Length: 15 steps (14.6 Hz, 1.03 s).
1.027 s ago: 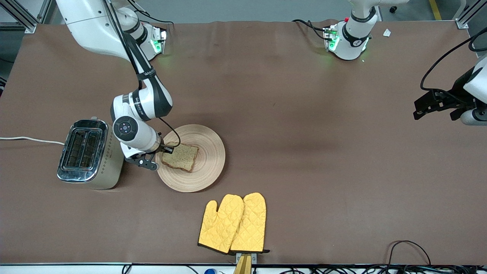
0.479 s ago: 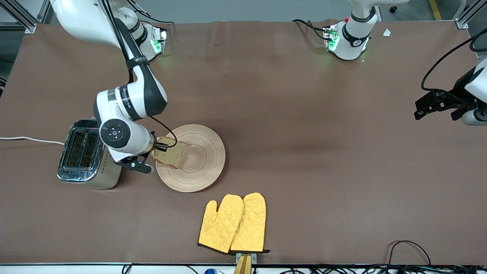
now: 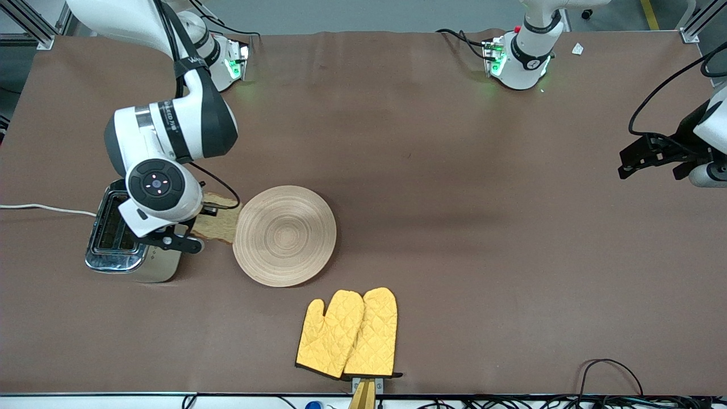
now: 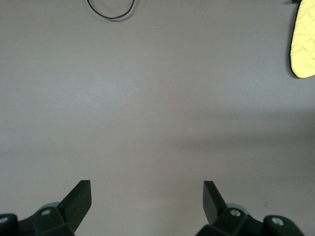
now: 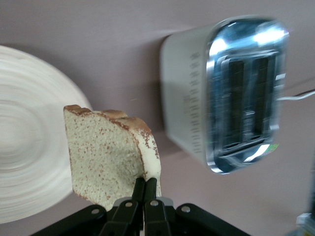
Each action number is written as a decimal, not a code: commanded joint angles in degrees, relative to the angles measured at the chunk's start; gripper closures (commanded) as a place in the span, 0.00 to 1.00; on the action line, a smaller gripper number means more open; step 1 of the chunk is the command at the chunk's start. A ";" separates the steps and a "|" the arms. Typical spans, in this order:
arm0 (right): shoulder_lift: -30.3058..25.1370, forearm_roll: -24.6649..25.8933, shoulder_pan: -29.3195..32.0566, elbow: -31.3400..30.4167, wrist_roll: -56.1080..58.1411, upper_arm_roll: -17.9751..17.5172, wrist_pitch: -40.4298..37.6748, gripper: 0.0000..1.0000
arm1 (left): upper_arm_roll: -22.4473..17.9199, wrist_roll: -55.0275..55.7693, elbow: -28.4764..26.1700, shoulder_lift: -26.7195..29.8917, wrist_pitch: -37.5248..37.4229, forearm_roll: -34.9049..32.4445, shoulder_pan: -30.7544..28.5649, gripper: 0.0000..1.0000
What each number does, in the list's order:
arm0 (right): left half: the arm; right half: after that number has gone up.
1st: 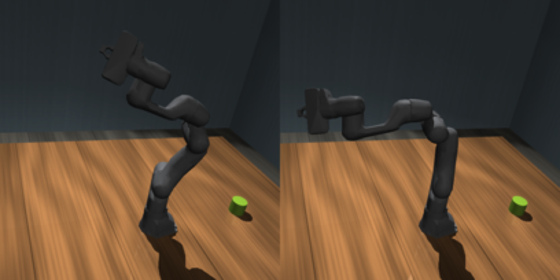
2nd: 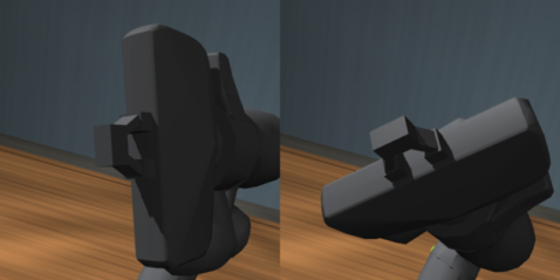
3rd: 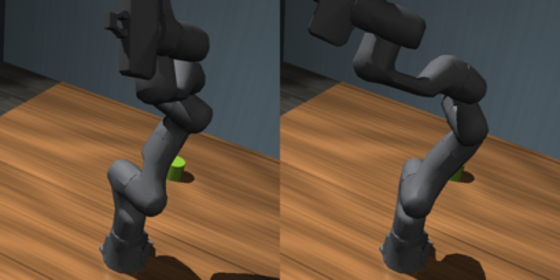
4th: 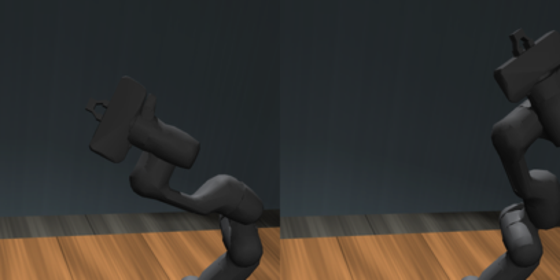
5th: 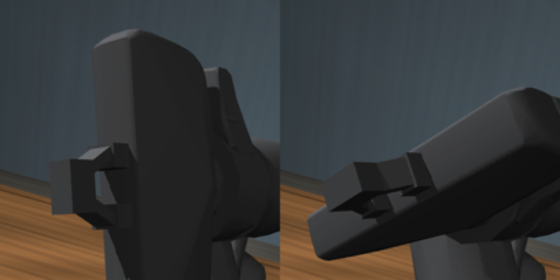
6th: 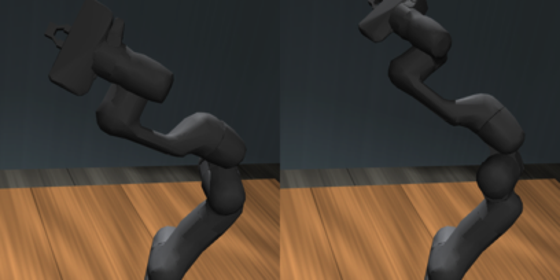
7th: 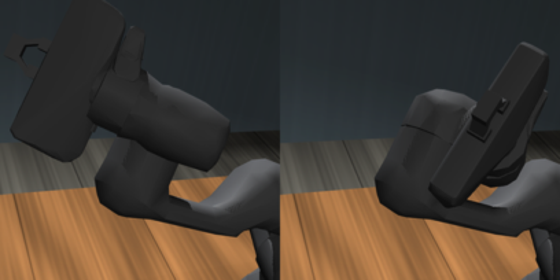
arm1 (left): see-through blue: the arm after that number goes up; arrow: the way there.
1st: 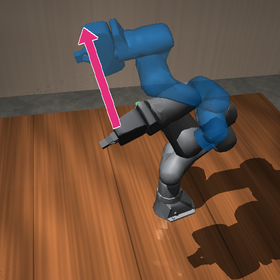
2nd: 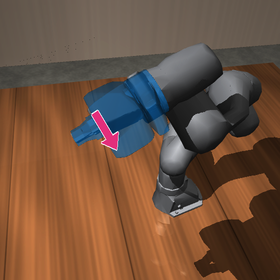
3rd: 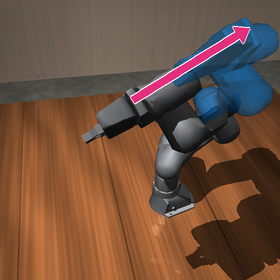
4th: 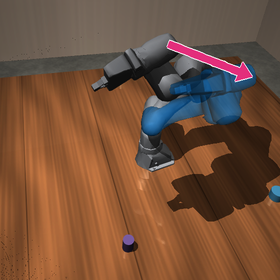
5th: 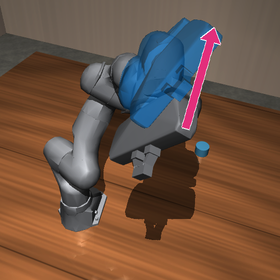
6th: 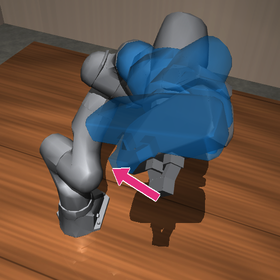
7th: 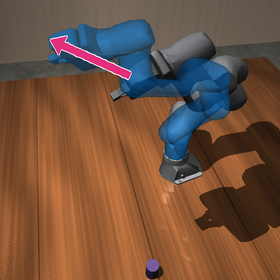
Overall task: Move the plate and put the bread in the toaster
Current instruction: 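Lift the bread slice with the right gripper toward the toaster, then position the bread slice above a toaster slot with the right gripper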
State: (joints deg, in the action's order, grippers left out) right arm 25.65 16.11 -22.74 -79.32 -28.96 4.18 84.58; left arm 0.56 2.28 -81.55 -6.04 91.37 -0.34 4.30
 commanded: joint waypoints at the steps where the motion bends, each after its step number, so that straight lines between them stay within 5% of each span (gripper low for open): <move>1: -1.65 6.73 -1.34 0.04 2.06 -0.13 -4.23 1.00 | -0.03 -0.26 -0.54 0.68 0.04 -1.07 0.10 0.00; 6: -2.88 16.83 -1.25 -0.22 4.60 -0.04 -6.35 1.00 | -0.03 -0.26 -0.54 0.68 0.04 -1.07 0.10 0.00; 15: -5.43 22.38 2.60 -4.96 6.28 0.39 -6.62 1.00 | -0.03 -0.26 -0.54 0.68 0.04 -1.16 0.10 0.00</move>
State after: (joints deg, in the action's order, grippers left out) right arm 22.93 36.62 -21.88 -80.49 -23.00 5.18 77.12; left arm 0.56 2.28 -81.55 -6.04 91.37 -0.34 4.28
